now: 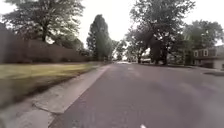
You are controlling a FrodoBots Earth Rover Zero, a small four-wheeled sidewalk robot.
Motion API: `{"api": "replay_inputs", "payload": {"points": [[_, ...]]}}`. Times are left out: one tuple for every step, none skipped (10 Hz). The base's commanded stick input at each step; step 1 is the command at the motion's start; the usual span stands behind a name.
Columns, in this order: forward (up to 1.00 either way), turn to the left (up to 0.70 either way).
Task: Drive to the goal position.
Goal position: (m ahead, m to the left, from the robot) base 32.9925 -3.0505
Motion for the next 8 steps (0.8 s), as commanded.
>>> {"api": "replay_inputs", "payload": {"points": [[1.00, 0.00], [1.00, 0.00], [1.00, 0.00], [1.00, -0.02], [1.00, -0.02], [1.00, -0.03], [1.00, -0.04], [1.00, 0.00]]}}
